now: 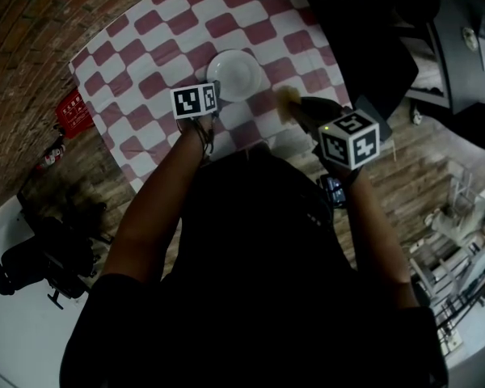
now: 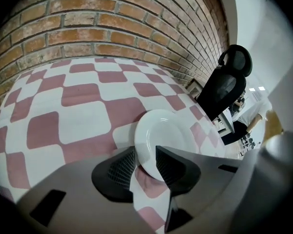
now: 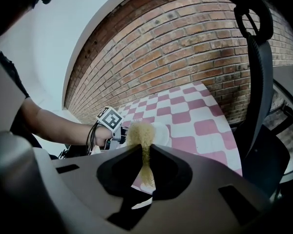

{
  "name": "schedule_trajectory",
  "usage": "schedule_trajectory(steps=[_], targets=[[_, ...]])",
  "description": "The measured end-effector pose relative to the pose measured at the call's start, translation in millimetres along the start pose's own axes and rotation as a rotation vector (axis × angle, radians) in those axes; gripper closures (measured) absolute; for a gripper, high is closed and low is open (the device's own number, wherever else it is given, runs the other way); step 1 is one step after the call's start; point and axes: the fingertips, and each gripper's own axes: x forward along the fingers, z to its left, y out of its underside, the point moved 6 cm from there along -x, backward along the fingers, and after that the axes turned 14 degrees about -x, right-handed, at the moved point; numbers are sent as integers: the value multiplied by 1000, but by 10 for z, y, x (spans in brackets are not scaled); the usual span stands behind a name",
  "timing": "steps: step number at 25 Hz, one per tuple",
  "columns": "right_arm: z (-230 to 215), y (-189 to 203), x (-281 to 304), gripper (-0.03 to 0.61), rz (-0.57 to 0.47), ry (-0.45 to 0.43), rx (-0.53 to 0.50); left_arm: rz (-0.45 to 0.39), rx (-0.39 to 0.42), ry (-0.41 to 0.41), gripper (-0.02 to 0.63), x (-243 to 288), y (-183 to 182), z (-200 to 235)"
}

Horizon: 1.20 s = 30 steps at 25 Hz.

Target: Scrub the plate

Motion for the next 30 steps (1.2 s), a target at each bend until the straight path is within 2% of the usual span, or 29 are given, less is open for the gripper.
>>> schedule_trajectory(steps=[5, 9, 13, 17, 24, 30], targets=[[14, -35, -106, 534, -17, -13, -39, -52, -35, -5, 485, -169, 39, 1], [62, -96, -184, 534, -33, -40, -96, -129, -80, 9, 491, -421, 63, -61], [167, -168, -245, 534, -50, -82, -166, -235, -76, 47, 579, -780, 97, -254], [303, -232, -306, 534, -72, -121, -234, -332, -81, 115, 604, -1203, 268, -474], [619, -336, -336, 534, -114, -168, -328, -488, -33, 281, 604, -1954, 660, -770], [893, -284, -364, 534, -124, -181, -368, -543, 52, 342, 604, -2398, 938, -867]])
